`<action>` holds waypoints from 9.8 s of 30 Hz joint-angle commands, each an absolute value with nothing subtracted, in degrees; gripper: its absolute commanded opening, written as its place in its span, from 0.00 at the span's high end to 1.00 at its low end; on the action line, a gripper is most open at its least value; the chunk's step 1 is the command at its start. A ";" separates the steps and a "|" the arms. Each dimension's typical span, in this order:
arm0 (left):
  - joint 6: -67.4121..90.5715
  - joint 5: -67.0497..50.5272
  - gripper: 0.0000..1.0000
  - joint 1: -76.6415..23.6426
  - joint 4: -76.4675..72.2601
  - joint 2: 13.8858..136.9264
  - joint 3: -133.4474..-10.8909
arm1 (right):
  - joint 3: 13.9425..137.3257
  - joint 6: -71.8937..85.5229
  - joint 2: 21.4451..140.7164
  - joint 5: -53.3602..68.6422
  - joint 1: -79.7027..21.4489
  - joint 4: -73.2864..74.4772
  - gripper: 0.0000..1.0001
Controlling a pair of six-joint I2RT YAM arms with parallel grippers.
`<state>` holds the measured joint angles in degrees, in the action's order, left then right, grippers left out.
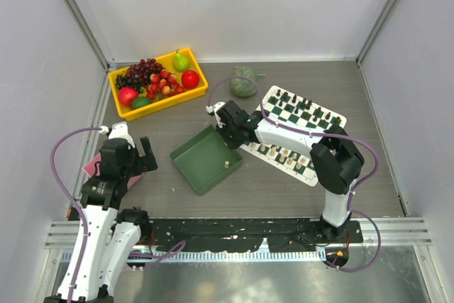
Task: Set up the chess pieces on the board
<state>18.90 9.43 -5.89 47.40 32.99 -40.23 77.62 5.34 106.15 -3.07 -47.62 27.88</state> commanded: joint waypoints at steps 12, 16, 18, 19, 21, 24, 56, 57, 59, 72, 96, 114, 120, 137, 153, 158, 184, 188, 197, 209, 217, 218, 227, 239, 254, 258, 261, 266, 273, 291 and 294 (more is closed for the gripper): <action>18.63 9.76 0.01 -5.98 45.97 32.78 -41.13 | 80.68 -11.95 106.26 5.36 -47.81 22.86 0.87; 18.63 9.76 0.01 -5.89 45.97 32.78 -41.22 | 81.21 -14.58 106.96 6.33 -48.60 22.50 0.84; 18.63 9.76 0.01 -5.98 45.97 32.61 -41.13 | 81.39 -15.64 107.40 6.15 -49.13 22.50 0.83; 18.63 9.76 0.01 -5.98 45.97 32.69 -41.13 | 81.73 -15.64 107.49 5.54 -49.57 22.50 0.83; 18.63 9.76 0.01 -5.89 45.97 32.61 -41.22 | 82.44 -15.82 108.10 5.01 -49.92 23.02 0.81; 18.63 9.76 0.01 -5.89 46.05 32.61 -41.13 | 83.76 -15.30 108.89 3.52 -50.18 24.51 0.77; 18.55 9.67 0.01 -5.98 46.05 32.70 -41.22 | 80.68 4.31 104.94 2.99 -53.17 34.28 0.45; 18.54 9.67 0.01 -5.89 46.05 32.61 -41.22 | 80.77 4.31 105.64 2.90 -53.17 34.36 0.44; 18.63 9.75 0.01 -5.89 46.05 32.61 -41.13 | 81.12 4.48 106.34 2.73 -53.17 34.45 0.45; 18.54 9.58 0.01 -5.89 46.05 32.78 -41.31 | 82.44 5.01 109.95 2.46 -53.61 35.16 0.47; 18.54 9.49 0.01 -5.89 45.88 32.52 -41.22 | 84.11 5.89 106.01 3.96 -53.88 35.33 0.82; 18.54 9.32 0.01 -5.89 45.88 32.52 -41.13 | 80.52 9.22 93.79 -2.89 -53.53 35.51 0.84; 18.54 9.32 0.01 -5.89 45.79 32.61 -41.13 | 74.54 14.84 85.53 -11.95 -52.91 34.81 0.87; 18.37 8.35 0.01 -5.98 45.70 32.17 -41.22 | 55.02 31.56 63.46 -30.85 -44.24 34.80 0.85; 18.46 7.65 0.01 -5.89 45.44 32.87 -41.04 | 42.90 40.07 54.76 -22.86 -25.67 42.98 0.85; 18.37 7.56 0.01 -5.89 45.44 32.87 -41.05 | 40.78 40.61 55.02 -21.45 -23.12 42.10 0.86; 18.37 7.73 0.01 -5.89 45.53 33.05 -41.04 | 31.46 39.73 57.65 -10.55 -13.18 35.16 0.87; 18.46 7.73 0.01 -5.89 45.53 33.05 -41.05 | 31.38 39.73 57.66 -10.81 -13.10 35.51 0.86; 18.37 7.73 0.01 -5.89 45.44 33.22 -41.05 | 31.46 39.90 57.92 -12.22 -13.01 35.77 0.83; 18.46 7.82 0.01 -5.89 45.44 33.22 -41.13 | 31.11 40.34 57.83 -12.92 -13.01 35.69 0.75; 18.46 7.73 0.01 -5.89 45.44 33.49 -41.22 | 31.38 40.17 58.62 -12.39 -13.01 35.42 0.68; 18.46 7.73 0.01 -5.98 45.53 33.49 -41.13 | 31.55 40.25 58.45 -12.39 -13.01 35.33 0.67; 18.46 7.82 0.01 -5.89 45.44 33.31 -41.05 | 33.66 39.64 56.43 -13.00 -12.92 36.65 0.62; 18.37 7.65 0.01 -5.98 45.53 33.31 -41.13 | 40.07 33.59 48.08 -11.43 -13.01 33.41 0.45; 18.37 7.74 0.01 -5.98 45.79 32.17 -42.10 | 55.45 20.75 58.70 4.81 -13.01 18.12 0.01; 18.37 8.08 0.01 -5.89 46.49 32.08 -43.06 | 62.91 19.16 67.14 14.75 -13.18 20.21 0.04; 18.72 11.94 0.01 -5.89 48.33 32.17 -44.64 | 65.12 16.79 69.60 15.47 -13.10 21.53 0.04; 20.47 13.53 0.01 -5.89 49.39 32.78 -48.16 | 66.79 16.08 69.78 10.47 -13.10 24.86 0.05; 23.90 13.36 0.01 -5.89 48.17 34.01 -51.41 | 68.99 15.38 71.19 7.92 -13.10 29.09 0.04; 26.63 12.39 0.01 -5.89 49.13 37.18 -55.99 | 67.33 16.61 67.59 2.02 -13.18 28.13 0.05; 26.54 12.39 0.01 -5.89 49.39 37.18 -56.16 | 66.62 16.52 66.89 1.32 -13.10 27.51 0.05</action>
<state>25.67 12.19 -5.89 50.04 37.43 -54.06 66.85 16.45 69.71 3.46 -13.10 30.04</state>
